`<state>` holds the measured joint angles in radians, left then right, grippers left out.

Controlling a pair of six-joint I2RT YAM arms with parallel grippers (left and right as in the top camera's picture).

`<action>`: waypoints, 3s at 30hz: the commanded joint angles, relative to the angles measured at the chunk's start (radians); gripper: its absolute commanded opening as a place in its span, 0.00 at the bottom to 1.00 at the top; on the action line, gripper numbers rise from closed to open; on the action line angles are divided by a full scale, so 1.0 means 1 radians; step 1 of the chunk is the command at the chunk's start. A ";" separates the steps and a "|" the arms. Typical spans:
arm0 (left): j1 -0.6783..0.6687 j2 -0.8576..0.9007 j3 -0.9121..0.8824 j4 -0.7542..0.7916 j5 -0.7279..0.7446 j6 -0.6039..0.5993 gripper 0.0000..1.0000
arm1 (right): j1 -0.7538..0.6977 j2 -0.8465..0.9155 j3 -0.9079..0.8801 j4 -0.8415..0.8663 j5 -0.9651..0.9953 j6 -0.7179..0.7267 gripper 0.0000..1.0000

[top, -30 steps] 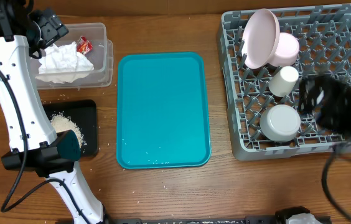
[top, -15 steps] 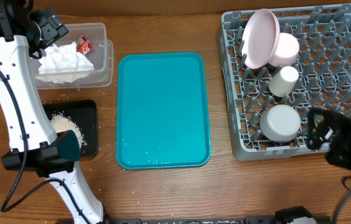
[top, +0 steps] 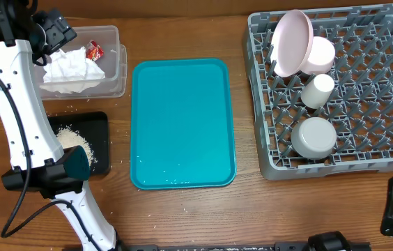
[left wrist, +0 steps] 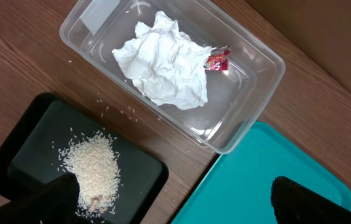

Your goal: Sort waste into correct bins and load items into the dishwasher

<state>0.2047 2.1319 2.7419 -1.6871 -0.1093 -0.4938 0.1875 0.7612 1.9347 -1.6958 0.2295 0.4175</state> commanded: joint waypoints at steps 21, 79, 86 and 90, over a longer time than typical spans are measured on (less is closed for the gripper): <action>-0.002 -0.004 0.000 -0.002 -0.002 0.016 1.00 | -0.039 -0.511 -0.931 0.643 -0.040 -0.070 1.00; -0.002 -0.004 0.000 -0.002 -0.002 0.016 1.00 | -0.239 -0.758 -1.926 1.616 -0.310 -0.267 1.00; -0.002 -0.004 0.000 -0.002 -0.002 0.016 1.00 | -0.240 -0.758 -1.926 1.616 -0.310 -0.266 1.00; -0.002 -0.004 0.000 -0.002 -0.002 0.016 1.00 | -0.240 -0.758 -1.926 1.618 -0.310 -0.266 1.00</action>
<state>0.2047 2.1319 2.7419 -1.6875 -0.1089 -0.4938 -0.0460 0.0147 0.0185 -0.0830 -0.0807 0.1604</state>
